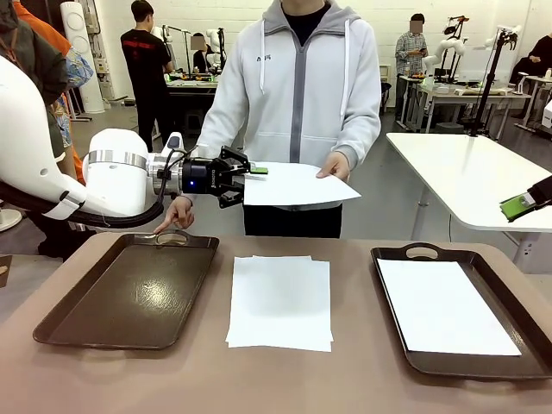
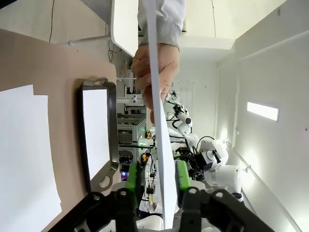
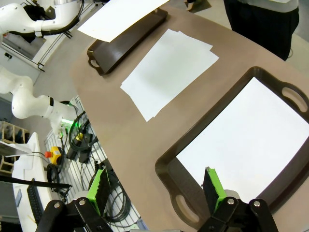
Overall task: Sort the A4 documents.
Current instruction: Receive the A4 Paper.
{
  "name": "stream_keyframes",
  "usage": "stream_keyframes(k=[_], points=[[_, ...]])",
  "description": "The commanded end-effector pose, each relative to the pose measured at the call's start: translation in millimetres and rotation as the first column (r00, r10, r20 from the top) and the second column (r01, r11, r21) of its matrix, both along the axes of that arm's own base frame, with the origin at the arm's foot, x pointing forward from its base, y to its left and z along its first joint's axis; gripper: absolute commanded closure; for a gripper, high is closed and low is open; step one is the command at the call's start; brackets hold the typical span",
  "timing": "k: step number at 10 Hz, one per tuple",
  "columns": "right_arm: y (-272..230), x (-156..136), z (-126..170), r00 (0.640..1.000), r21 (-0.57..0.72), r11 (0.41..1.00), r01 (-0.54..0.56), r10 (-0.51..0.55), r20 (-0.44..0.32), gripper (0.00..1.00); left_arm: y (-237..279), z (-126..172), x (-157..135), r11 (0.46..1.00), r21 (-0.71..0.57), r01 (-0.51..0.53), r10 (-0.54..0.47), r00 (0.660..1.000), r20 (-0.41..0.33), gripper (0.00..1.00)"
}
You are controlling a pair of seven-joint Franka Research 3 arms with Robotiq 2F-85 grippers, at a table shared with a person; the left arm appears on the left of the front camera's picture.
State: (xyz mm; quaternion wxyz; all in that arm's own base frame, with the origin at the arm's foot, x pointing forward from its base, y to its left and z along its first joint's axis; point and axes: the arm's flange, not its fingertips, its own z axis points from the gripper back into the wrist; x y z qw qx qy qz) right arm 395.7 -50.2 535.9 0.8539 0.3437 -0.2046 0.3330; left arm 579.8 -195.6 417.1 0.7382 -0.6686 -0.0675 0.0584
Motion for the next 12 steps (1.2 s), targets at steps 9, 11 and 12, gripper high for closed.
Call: stream_keyframes(k=[9, 11, 12], points=[[0.2, 0.6, -0.7, 1.000, 0.006, 1.000, -0.005, 0.005, 0.001, 0.00, -0.3, -2.7, -1.5, 0.997, -0.003, -0.073, 0.073, 0.997, 0.021, 1.00], [0.2, 0.6, -0.7, 1.000, 0.006, 1.000, -0.005, 0.005, 0.001, 0.00, 2.9, -6.6, 0.0, 0.999, -0.028, -0.017, 0.018, 1.000, 0.022, 1.00], [0.2, 0.6, -0.7, 1.000, 0.006, 1.000, -0.005, 0.005, 0.001, 0.00, 3.9, -1.5, 2.1, 0.999, 0.012, -0.041, 0.041, 0.999, -0.002, 1.00]])
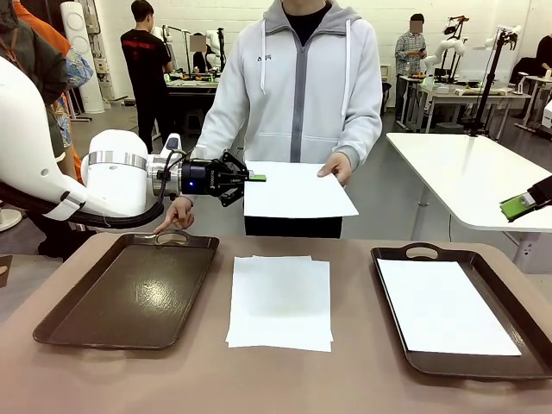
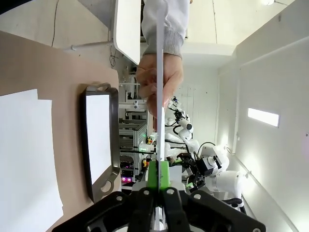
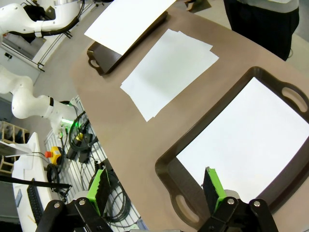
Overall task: Sort the A4 documents.
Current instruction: Receive the A4 Paper.
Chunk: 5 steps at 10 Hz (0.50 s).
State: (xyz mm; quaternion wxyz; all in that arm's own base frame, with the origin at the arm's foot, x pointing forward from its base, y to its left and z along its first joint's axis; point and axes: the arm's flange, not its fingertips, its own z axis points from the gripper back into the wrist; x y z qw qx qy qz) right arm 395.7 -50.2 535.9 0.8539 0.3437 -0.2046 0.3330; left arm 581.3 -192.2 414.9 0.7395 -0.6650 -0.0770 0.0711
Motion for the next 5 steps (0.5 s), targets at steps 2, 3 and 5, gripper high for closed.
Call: stream_keyframes(k=[2, 3, 5], points=[[0.2, 0.6, -0.7, 1.000, 0.006, 1.000, -0.005, 0.005, 0.001, 0.00, 0.6, 0.6, 0.6, 1.000, 0.005, -0.009, 0.009, 1.000, 0.001, 1.00], [0.2, 0.6, -0.7, 1.000, 0.006, 1.000, -0.005, 0.005, 0.001, 0.00, 0.6, 0.6, 0.6, 1.000, 0.005, -0.009, 0.009, 1.000, 0.001, 1.00], [0.2, 0.6, -0.7, 1.000, 0.006, 1.000, -0.005, 0.005, 0.001, 0.00, 0.6, 0.6, 0.6, 1.000, 0.005, -0.009, 0.009, 1.000, 0.001, 1.00]])
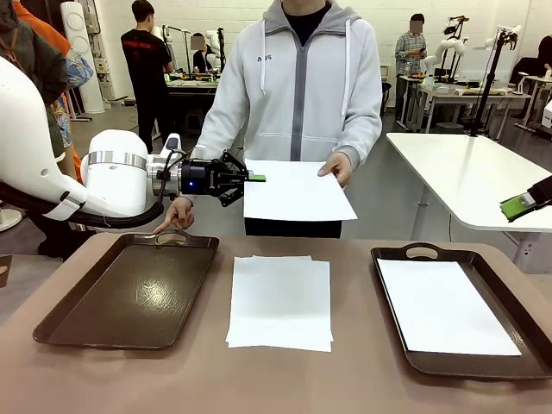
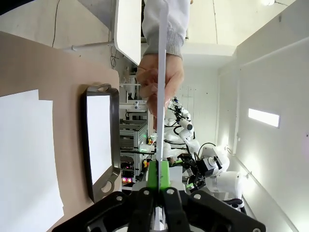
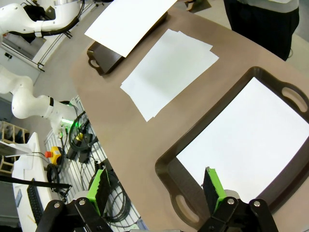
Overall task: Sort the A4 documents.
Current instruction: Receive the A4 Paper, then place the A4 Paper in the designated Handle tray.
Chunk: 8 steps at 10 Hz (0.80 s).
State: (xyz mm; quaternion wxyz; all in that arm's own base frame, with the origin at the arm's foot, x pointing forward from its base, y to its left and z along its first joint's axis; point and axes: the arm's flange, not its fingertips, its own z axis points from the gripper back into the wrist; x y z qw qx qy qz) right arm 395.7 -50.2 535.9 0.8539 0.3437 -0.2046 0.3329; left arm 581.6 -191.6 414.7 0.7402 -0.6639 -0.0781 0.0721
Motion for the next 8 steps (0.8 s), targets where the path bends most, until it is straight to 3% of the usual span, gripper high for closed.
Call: stream_keyframes(k=[1, 8], points=[[0.2, 0.6, -0.7, 1.000, 0.006, 1.000, -0.005, 0.005, 0.001, 0.00, 0.0, 0.9, 0.3, 1.000, 0.003, -0.006, 0.006, 1.000, 0.001, 1.00], [0.2, 0.6, -0.7, 1.000, 0.006, 1.000, -0.005, 0.005, 0.001, 0.00, 0.0, 0.9, 0.3, 1.000, 0.003, -0.006, 0.006, 1.000, 0.001, 1.00]])
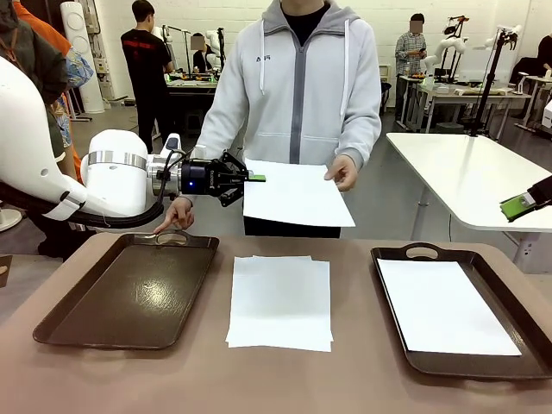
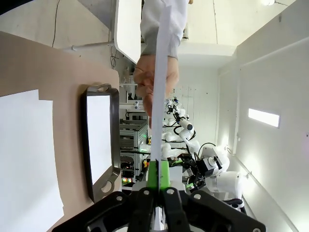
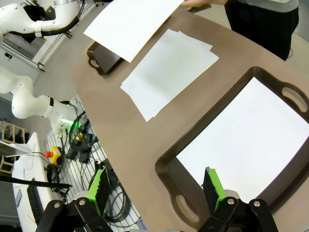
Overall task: Sort the A4 documents.
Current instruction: Place the A4 Paper in the designated Handle tray.
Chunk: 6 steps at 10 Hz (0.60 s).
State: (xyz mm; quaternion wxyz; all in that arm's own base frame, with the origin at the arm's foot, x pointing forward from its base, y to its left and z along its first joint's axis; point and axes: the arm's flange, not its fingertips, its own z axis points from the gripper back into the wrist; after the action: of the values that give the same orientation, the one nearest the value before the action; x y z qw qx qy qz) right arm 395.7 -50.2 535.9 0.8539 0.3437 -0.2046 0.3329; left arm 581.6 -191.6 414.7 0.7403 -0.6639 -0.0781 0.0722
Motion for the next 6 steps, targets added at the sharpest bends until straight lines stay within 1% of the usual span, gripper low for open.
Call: stream_keyframes(k=[1, 3, 4, 5, 6], points=[[0.2, 0.6, -0.7, 1.000, 0.006, 1.000, -0.005, 0.005, 0.001, 0.00, 0.0, 0.0, 0.0, 1.000, 0.000, 0.000, 0.000, 1.000, 0.000, 0.99], [0.2, 0.6, -0.7, 1.000, 0.006, 1.000, -0.005, 0.005, 0.001, 0.00, 2.3, 22.0, -2.3, 0.983, 0.118, 0.143, -0.149, 0.988, 0.041, 0.99], [0.2, 0.6, -0.7, 1.000, 0.006, 1.000, -0.005, 0.005, 0.001, 0.00, 15.8, 32.1, -5.7, 0.966, 0.152, 0.209, -0.216, 0.976, 0.029, 0.99], [0.2, 0.6, -0.7, 1.000, 0.006, 1.000, -0.005, 0.005, 0.001, 0.00, 39.8, 36.1, -10.7, 0.942, 0.207, 0.266, -0.270, 0.963, -0.008, 0.99], [0.2, 0.6, -0.7, 1.000, 0.006, 1.000, -0.005, 0.005, 0.001, 0.00, 64.8, 35.1, -15.2, 0.940, 0.227, 0.254, -0.253, 0.967, -0.035, 0.99]])
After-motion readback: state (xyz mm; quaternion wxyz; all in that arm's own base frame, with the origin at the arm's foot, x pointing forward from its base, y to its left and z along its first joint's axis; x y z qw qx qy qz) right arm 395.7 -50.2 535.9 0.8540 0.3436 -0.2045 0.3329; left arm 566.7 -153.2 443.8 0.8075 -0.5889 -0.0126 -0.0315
